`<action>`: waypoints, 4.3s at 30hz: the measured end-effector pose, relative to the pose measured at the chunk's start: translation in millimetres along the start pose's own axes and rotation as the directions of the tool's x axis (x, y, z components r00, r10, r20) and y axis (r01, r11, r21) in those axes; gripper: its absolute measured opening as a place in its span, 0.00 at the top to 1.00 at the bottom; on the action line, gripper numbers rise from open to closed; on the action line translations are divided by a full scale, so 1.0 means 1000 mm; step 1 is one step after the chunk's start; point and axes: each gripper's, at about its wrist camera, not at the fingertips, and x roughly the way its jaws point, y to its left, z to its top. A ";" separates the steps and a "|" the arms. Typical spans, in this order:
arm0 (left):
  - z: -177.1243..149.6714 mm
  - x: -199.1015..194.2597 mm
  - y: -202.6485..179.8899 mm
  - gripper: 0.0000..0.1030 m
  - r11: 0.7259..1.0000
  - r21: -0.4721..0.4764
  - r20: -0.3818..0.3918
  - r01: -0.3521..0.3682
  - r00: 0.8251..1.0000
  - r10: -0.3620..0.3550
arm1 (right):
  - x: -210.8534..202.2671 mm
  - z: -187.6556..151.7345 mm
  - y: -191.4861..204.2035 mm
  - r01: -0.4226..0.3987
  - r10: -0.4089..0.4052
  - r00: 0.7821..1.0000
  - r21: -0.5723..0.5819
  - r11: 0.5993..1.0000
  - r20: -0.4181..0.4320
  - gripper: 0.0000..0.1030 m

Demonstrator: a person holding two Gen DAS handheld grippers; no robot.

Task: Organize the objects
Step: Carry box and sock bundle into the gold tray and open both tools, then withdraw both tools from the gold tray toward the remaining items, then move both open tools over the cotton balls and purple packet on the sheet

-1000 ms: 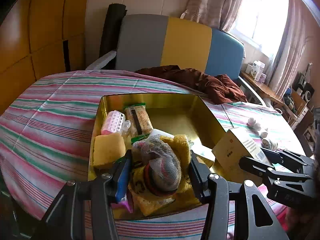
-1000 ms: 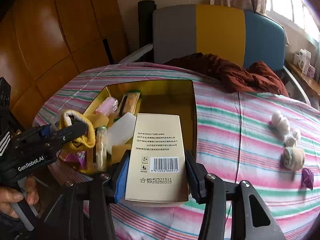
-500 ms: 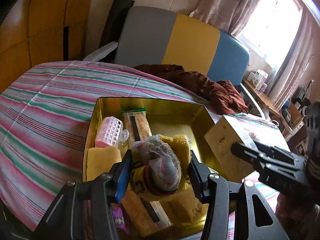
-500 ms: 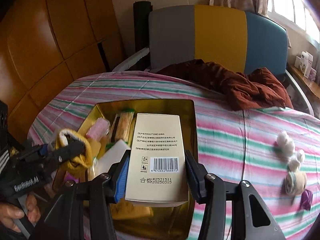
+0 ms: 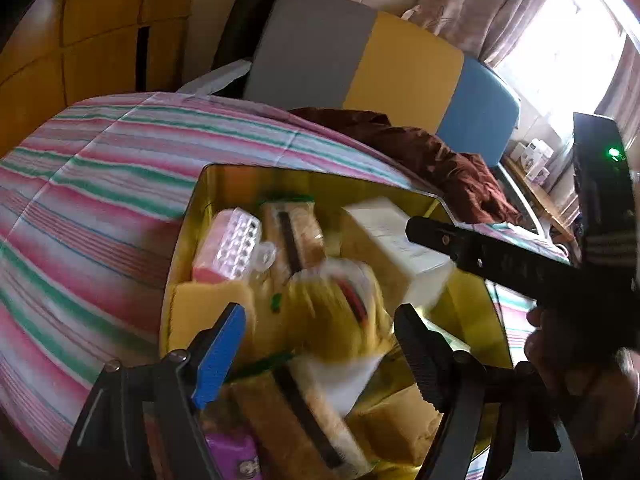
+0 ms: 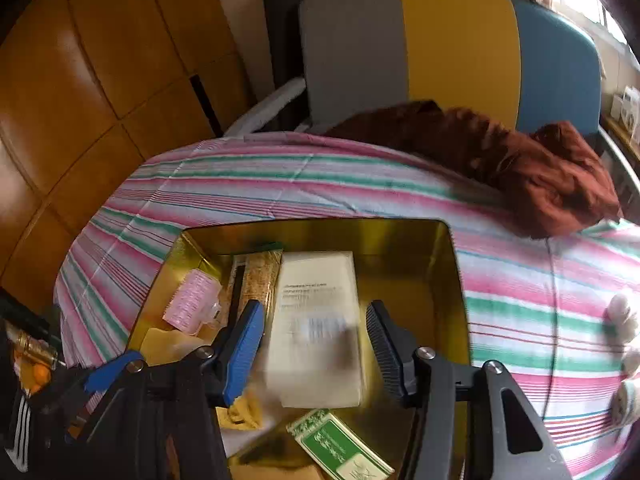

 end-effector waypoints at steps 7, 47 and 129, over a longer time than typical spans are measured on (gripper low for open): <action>-0.014 -0.011 0.016 0.25 0.998 -0.031 0.016 -0.047 0.999 0.047 | -0.007 -0.022 -0.003 -0.001 0.001 1.000 0.015 1.000 -0.022 0.48; -0.062 -0.088 -0.044 0.09 0.977 0.159 0.184 -0.139 0.977 0.109 | -0.099 -0.096 -0.007 0.108 -0.109 0.990 0.015 0.994 0.087 0.42; -0.045 0.049 -0.299 0.09 0.826 0.546 -0.095 0.143 0.990 -0.108 | -0.244 -0.174 -0.367 0.261 -0.508 0.861 0.829 0.495 0.033 0.35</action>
